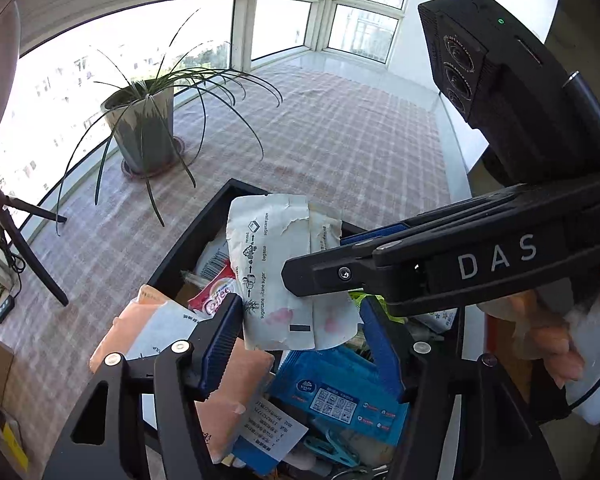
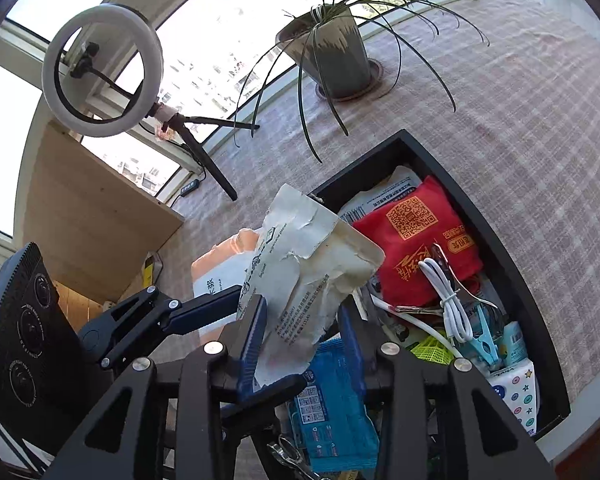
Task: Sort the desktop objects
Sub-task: 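Carry the paper packet over the black tray and open the right tool, then move the right tool to the yellow card package and the left tool to the metal clip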
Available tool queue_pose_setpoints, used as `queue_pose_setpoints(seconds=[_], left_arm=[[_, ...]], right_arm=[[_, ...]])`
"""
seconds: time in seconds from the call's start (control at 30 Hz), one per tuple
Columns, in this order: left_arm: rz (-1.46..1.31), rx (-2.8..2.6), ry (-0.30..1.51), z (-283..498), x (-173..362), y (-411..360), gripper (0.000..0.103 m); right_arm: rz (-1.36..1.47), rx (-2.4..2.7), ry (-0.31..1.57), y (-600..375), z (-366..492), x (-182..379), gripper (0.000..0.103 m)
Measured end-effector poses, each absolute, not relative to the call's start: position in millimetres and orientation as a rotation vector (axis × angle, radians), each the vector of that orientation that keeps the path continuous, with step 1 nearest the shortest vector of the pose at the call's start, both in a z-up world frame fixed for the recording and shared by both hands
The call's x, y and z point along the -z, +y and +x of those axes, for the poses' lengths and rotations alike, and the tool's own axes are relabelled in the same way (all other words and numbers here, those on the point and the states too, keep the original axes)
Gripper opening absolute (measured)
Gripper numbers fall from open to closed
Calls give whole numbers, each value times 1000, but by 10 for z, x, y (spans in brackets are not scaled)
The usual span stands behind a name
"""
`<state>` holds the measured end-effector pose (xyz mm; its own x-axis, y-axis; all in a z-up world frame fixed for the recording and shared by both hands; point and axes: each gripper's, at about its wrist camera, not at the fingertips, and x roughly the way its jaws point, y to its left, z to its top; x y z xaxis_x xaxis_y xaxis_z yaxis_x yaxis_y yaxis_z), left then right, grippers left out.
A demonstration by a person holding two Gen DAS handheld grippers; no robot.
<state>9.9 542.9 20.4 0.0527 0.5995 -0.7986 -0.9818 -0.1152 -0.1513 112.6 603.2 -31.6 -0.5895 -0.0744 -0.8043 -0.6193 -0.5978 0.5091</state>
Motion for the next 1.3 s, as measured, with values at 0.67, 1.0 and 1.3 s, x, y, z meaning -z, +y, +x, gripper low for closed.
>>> queue_pose_setpoints(seconds=[0.67,1.0,1.3], left_arm=[[-910,-1593,542,-119,-308,4574,66],[-1065,-1863,479,-961,-13,3313,66],[-1276,-2129,406,-1658,214,1903,66]], right_arm=[[-1219,-2257,947,5673,1059,74,47],[-1348,-2441,839,5065,322,-87,51],[-1551,-2567,731,4461,-670,46,51]])
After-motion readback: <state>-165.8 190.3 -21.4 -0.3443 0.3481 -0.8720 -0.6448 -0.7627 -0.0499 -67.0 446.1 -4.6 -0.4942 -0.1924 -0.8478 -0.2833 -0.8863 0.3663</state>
